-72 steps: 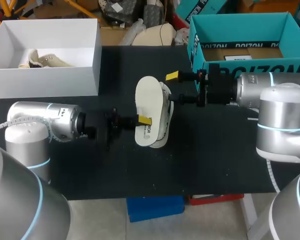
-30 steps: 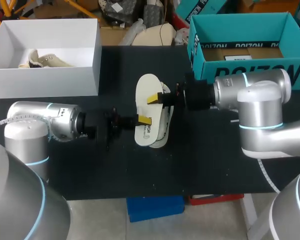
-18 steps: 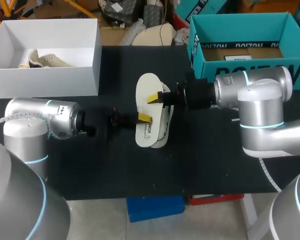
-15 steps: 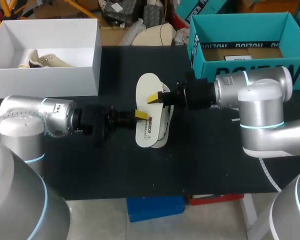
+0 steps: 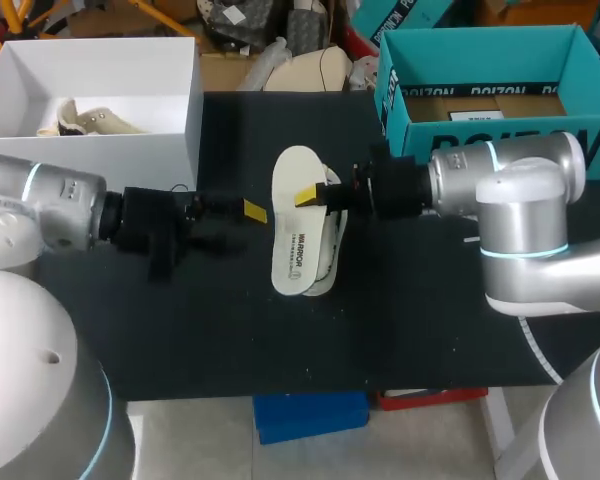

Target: Take the shoe out of the shoebox, open the shoe tongue, remove and reinsert the insole, then place the shoe into the shoebox

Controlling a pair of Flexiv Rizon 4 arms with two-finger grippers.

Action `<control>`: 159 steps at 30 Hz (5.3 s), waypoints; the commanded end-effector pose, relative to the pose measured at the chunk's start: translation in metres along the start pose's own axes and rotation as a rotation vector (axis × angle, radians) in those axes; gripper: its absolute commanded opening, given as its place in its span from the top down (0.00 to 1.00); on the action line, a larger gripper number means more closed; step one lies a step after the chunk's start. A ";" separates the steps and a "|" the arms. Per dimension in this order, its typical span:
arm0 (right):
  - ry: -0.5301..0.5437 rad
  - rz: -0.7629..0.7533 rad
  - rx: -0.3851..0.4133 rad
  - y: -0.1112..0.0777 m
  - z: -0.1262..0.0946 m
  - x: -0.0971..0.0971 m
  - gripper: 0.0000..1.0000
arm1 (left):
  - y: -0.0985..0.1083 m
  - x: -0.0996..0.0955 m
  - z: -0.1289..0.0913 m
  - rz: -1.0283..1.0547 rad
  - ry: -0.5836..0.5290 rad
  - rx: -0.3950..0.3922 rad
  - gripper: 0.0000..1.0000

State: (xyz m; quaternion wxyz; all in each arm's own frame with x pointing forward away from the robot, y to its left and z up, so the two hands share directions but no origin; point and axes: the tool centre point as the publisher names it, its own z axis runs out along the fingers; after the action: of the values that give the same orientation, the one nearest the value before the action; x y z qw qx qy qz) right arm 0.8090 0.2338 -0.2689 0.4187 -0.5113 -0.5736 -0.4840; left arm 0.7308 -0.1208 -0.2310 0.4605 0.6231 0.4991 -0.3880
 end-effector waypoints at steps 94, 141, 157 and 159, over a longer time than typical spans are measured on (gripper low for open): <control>-0.002 0.001 -0.001 0.000 0.001 0.000 1.00 | 0.085 -0.029 0.043 -0.070 1.073 0.133 0.00; -0.002 0.001 -0.001 0.000 0.001 0.000 1.00 | 0.028 -0.037 0.038 -0.049 1.090 0.149 0.00; -0.002 0.001 -0.001 0.000 0.001 0.000 1.00 | -0.022 -0.046 0.035 -0.030 0.986 0.152 0.00; -0.002 0.001 -0.001 0.000 0.001 0.000 1.00 | -0.020 -0.050 0.030 -0.057 0.873 0.123 0.00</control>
State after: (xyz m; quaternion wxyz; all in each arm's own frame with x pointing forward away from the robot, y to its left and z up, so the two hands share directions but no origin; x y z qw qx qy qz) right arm 0.8088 0.2339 -0.2691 0.4186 -0.5113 -0.5733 -0.4844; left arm 0.7026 -0.1821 -0.1924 0.0926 0.7571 0.6417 -0.0801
